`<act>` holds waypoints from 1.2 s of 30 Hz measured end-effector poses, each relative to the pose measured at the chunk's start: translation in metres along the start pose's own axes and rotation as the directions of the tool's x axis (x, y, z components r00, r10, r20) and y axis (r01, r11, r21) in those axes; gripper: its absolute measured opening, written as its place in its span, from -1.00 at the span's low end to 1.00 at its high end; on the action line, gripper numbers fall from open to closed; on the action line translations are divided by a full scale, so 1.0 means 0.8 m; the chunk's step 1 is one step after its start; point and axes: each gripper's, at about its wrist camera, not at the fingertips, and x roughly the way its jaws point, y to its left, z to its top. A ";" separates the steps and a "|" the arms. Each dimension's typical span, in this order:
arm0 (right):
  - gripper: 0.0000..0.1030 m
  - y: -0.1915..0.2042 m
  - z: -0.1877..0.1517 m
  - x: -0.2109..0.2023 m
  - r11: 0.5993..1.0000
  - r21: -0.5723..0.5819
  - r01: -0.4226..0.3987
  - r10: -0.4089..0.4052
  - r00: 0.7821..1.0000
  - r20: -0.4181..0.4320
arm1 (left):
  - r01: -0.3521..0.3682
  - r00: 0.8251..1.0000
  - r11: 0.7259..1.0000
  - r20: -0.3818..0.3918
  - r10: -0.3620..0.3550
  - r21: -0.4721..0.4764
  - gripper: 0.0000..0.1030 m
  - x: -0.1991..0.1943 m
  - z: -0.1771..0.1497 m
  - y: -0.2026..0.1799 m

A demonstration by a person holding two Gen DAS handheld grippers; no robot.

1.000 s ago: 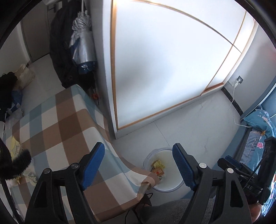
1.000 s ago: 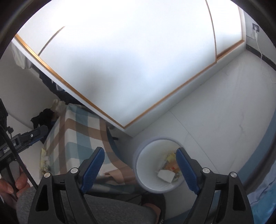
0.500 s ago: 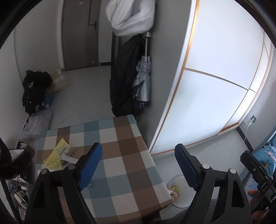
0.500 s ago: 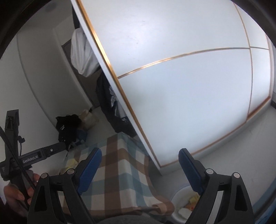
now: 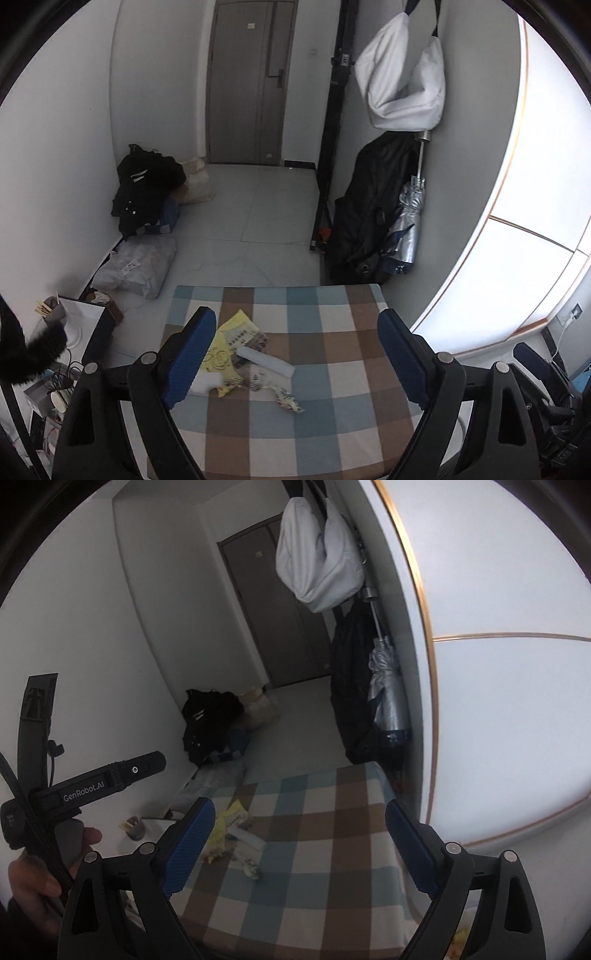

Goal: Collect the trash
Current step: 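Move both open tools back over the table, then close the right tool on the clear wrapper with yellow label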

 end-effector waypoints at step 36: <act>0.83 0.116 -0.065 0.253 0.984 -0.147 -0.099 0.037 0.925 -0.379 | -0.015 0.976 0.963 -0.214 -0.045 -0.269 0.79 0.111 -0.036 0.232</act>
